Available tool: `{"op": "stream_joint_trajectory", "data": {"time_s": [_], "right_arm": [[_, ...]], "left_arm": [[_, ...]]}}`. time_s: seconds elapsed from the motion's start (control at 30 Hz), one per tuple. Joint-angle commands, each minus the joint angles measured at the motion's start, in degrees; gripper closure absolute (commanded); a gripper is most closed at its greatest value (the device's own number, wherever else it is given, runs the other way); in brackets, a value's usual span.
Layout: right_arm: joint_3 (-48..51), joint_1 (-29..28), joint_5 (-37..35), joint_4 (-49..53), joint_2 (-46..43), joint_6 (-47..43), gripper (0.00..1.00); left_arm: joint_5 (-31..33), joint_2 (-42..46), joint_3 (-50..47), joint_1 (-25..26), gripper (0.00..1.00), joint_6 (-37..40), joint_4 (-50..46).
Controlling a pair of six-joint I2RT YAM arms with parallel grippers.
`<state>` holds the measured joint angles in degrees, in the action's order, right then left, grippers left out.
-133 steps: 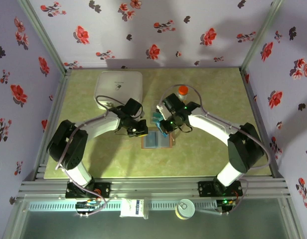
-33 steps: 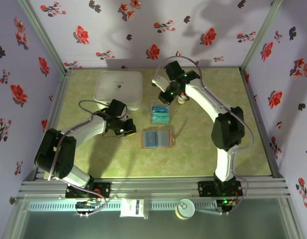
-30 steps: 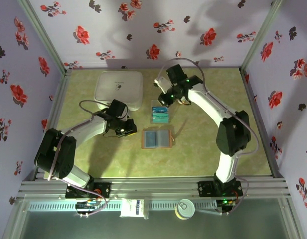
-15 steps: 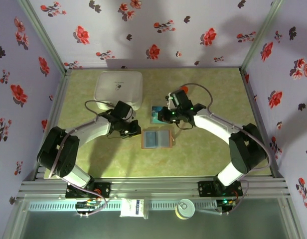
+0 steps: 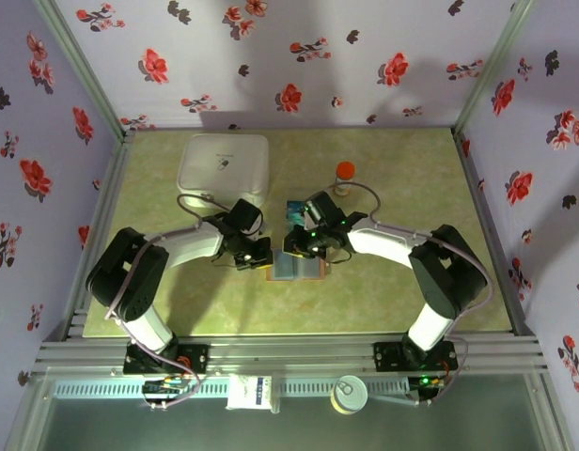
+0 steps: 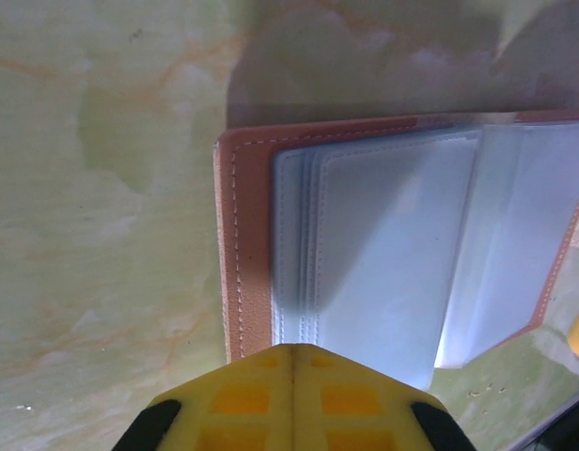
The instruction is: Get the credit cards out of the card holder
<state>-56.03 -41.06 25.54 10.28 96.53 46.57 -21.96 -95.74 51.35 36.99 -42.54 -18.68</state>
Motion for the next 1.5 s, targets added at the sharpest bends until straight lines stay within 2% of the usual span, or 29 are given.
{"op": "stream_joint_trajectory", "data": {"time_s": [0.0, 0.43, 0.6, 0.87, 1.47], "right_arm": [[0.65, -0.59, 0.29, -1.24, 1.53, -0.28, 0.77], [1.06, -1.62, 2.41, -3.51, 5.68, -0.57, 0.77], [-0.03, -2.18, 1.47, -0.98, 6.94, -1.64, 0.77], [-0.48, -2.27, -3.15, 3.77, 5.57, -3.67, 0.77], [2.68, -1.15, -2.84, 2.22, 2.25, -3.76, 0.78]], "left_arm": [[1.76, -1.39, -0.63, 0.19, 1.00, -0.26, -0.45], [3.25, -3.13, -1.65, 0.14, 1.00, 0.24, -0.49], [3.76, -2.96, -1.21, 0.18, 1.00, 0.48, -1.36], [4.16, -2.87, -0.99, 0.18, 1.00, 0.71, -2.00], [5.03, -1.37, -1.52, -0.25, 1.00, 1.30, -2.84]]}}
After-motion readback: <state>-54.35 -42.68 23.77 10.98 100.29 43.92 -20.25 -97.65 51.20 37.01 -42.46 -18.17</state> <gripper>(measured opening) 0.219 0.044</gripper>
